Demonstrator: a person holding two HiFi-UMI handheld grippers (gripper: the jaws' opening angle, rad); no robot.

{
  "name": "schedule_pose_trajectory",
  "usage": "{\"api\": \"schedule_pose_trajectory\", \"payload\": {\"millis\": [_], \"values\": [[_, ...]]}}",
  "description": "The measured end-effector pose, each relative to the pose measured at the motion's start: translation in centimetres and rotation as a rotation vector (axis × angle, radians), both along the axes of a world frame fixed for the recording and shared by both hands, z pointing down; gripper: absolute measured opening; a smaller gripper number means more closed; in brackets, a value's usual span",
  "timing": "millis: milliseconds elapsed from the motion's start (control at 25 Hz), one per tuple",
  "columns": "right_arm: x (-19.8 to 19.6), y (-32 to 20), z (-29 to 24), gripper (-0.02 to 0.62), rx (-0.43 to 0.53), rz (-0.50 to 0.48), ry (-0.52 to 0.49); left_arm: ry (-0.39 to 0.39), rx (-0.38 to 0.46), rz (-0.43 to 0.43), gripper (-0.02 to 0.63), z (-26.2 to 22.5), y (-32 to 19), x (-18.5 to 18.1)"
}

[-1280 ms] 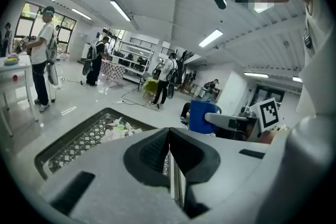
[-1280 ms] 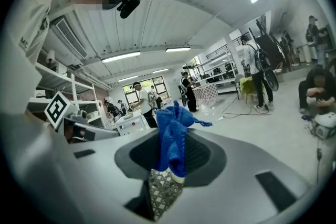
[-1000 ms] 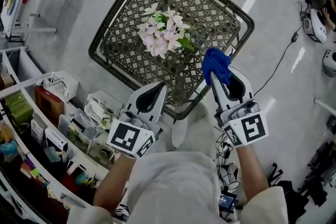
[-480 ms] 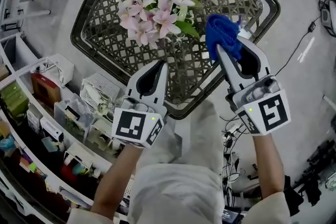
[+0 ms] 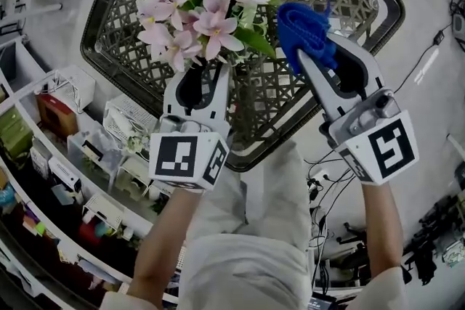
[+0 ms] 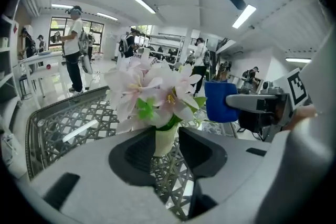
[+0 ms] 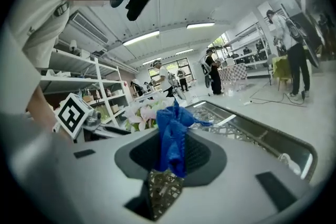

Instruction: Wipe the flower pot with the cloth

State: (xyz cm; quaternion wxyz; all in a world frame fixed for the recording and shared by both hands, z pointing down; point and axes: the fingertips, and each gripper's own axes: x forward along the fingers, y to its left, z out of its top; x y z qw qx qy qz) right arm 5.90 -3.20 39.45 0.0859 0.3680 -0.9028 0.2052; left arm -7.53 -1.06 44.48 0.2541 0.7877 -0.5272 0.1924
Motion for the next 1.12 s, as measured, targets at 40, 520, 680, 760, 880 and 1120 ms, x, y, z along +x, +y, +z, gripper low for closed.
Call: {"api": "schedule_pose_trajectory", "payload": {"millis": [40, 520, 680, 760, 880, 1120], "values": [[-0.1, -0.2, 0.2, 0.115, -0.001, -0.007, -0.001, -0.007, 0.002, -0.010, 0.127, 0.2, -0.3, -0.2], [-0.9, -1.9, 1.4, 0.115, -0.021, -0.036, -0.016, -0.013, 0.072, -0.014, 0.144, 0.6, -3.0, -0.9], [-1.0, -2.2, 1.6, 0.115, -0.019, -0.046, -0.014, -0.055, 0.097, -0.025, 0.121, 0.7, -3.5, -1.3], [-1.0, -2.3, 1.7, 0.115, -0.019, -0.050, -0.013, -0.095, 0.108, -0.025, 0.086, 0.8, -3.7, -1.8], [-1.0, -2.4, 2.0, 0.115, -0.030, -0.054, -0.021, -0.124, 0.102, -0.021, 0.051, 1.0, -3.8, -2.3], [-0.8, -2.9, 1.8, 0.115, -0.017, -0.060, -0.022, -0.113, 0.090, -0.046, 0.048, 1.0, -3.8, -2.2]]}}
